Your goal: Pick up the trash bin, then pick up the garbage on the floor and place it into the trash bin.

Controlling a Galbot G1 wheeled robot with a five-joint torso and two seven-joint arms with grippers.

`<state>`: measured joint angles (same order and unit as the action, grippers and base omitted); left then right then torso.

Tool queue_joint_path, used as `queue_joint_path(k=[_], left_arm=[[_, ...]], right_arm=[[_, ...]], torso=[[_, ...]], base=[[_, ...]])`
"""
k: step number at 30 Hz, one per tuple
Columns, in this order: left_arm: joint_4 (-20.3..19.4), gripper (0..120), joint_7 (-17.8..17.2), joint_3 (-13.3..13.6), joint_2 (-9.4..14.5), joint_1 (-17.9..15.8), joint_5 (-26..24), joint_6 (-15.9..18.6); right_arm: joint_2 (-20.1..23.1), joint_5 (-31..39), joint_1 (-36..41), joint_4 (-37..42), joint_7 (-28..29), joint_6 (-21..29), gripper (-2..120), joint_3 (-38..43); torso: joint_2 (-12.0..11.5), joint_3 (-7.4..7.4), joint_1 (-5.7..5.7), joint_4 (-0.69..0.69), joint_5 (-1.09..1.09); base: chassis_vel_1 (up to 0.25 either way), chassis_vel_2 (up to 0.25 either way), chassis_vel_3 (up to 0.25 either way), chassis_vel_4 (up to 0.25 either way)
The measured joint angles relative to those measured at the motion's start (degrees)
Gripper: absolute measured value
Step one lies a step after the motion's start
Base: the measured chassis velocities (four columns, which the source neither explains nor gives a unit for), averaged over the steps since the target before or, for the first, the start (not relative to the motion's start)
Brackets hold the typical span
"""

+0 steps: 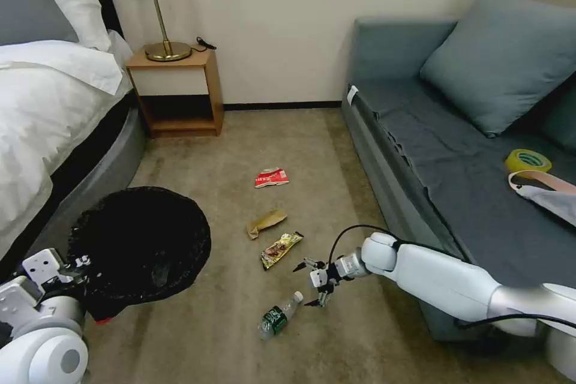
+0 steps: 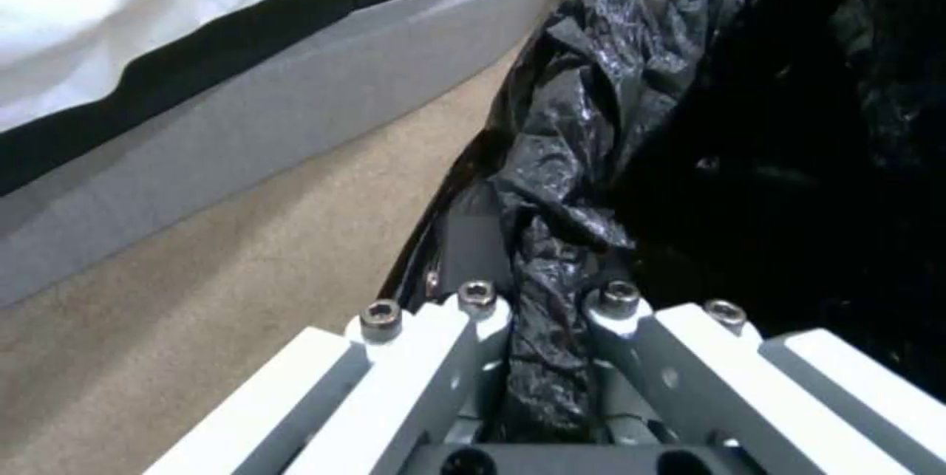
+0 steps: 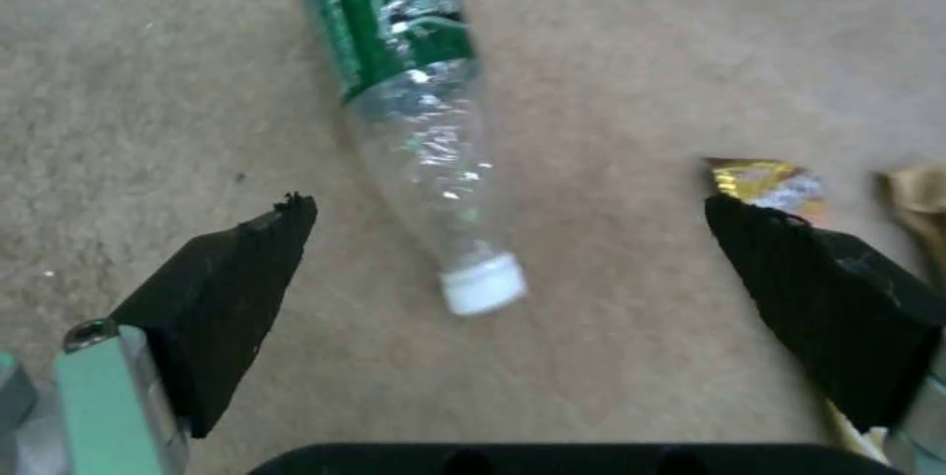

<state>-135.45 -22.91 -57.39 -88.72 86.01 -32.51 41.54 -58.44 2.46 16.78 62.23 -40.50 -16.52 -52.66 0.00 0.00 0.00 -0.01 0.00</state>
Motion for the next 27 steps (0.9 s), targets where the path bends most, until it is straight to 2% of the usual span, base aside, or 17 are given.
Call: queue_joint_path(k=[7, 27], left_arm=[[-0.24, 3, 0.04, -1.18, -0.01, 0.49, -0.56, -0.13], [-0.43, 3, 0.05, -1.61, -0.3, 0.66, -0.74, -0.19]], right_arm=[[-6.45, -2.28, 0.71, -6.82, 0.2, -2.58, 100, -1.18], [-12.68, -3.43, 2.34, -13.8, 0.39, -4.86, 100, -2.87]], torso=[[0.0, 0.0, 0.0, 0.02, -0.02], [0.0, 0.0, 0.0, 0.0, 0.0]], base=[[0.0, 0.0, 0.0, 0.0], [0.0, 0.0, 0.0, 0.0]])
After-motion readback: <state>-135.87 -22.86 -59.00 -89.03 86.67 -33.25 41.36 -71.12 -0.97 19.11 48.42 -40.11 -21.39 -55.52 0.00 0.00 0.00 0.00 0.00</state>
